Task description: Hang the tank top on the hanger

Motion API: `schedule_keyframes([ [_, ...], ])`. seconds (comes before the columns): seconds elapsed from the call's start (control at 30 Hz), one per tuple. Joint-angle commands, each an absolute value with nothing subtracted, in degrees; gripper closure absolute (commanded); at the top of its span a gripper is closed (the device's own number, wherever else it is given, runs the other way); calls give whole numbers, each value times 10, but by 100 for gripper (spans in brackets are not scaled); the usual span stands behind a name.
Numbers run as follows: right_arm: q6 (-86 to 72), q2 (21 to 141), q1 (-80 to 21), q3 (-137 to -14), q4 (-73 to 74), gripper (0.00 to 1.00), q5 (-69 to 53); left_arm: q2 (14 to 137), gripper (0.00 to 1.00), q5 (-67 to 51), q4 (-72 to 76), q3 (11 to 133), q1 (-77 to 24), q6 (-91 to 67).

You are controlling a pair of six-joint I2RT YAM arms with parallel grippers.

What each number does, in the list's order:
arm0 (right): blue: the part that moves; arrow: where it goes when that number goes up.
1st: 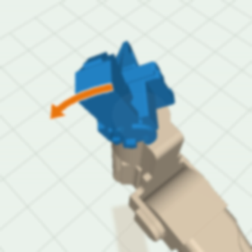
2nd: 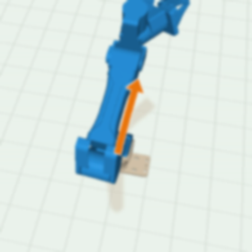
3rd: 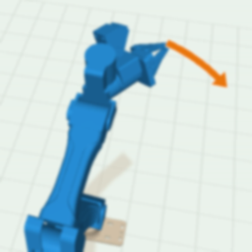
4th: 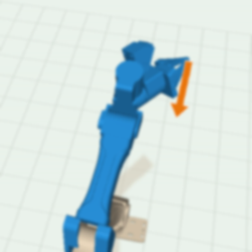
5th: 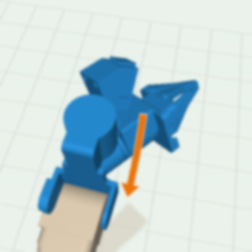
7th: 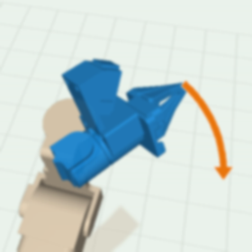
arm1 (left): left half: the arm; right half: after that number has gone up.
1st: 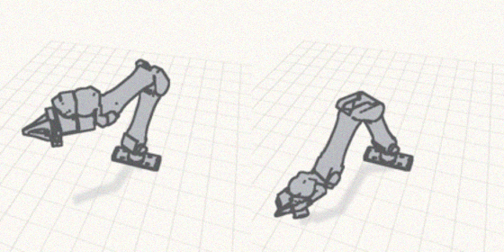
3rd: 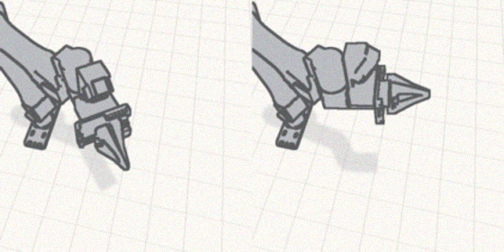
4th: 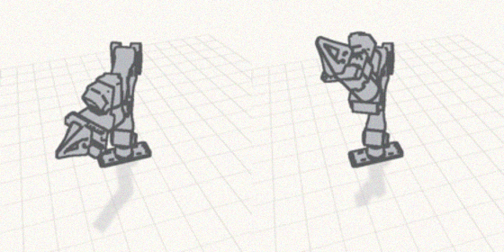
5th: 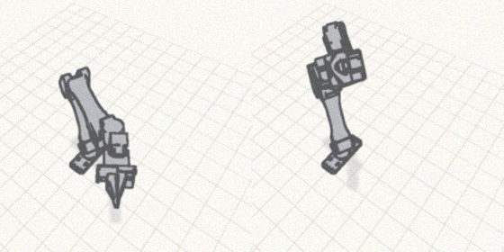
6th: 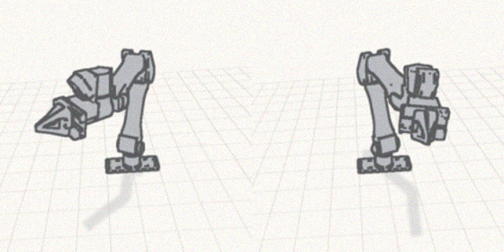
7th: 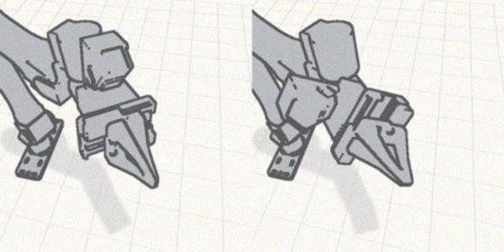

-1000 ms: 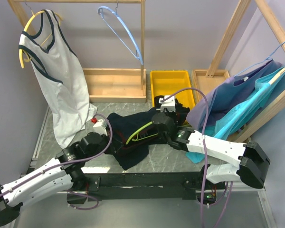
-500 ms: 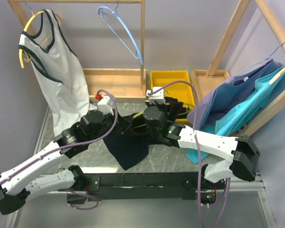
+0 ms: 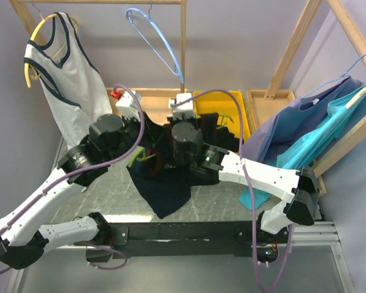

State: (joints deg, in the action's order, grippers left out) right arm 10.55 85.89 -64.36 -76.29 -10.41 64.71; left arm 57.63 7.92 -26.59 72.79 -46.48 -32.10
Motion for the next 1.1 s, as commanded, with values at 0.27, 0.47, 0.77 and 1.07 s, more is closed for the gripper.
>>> schedule_keyframes([
  [0.27,155,876,-652,-1082,48,100,562,618,36,40,-280,1007,-411,-224],
  [0.47,195,877,-664,-1246,116,100,522,563,27,38,-222,1040,-411,-187],
  [0.77,151,798,-674,-1024,98,100,477,510,30,-52,-298,958,-411,-171],
  [1.07,89,760,-673,-830,24,100,468,439,33,-112,-412,781,-411,-159],
])
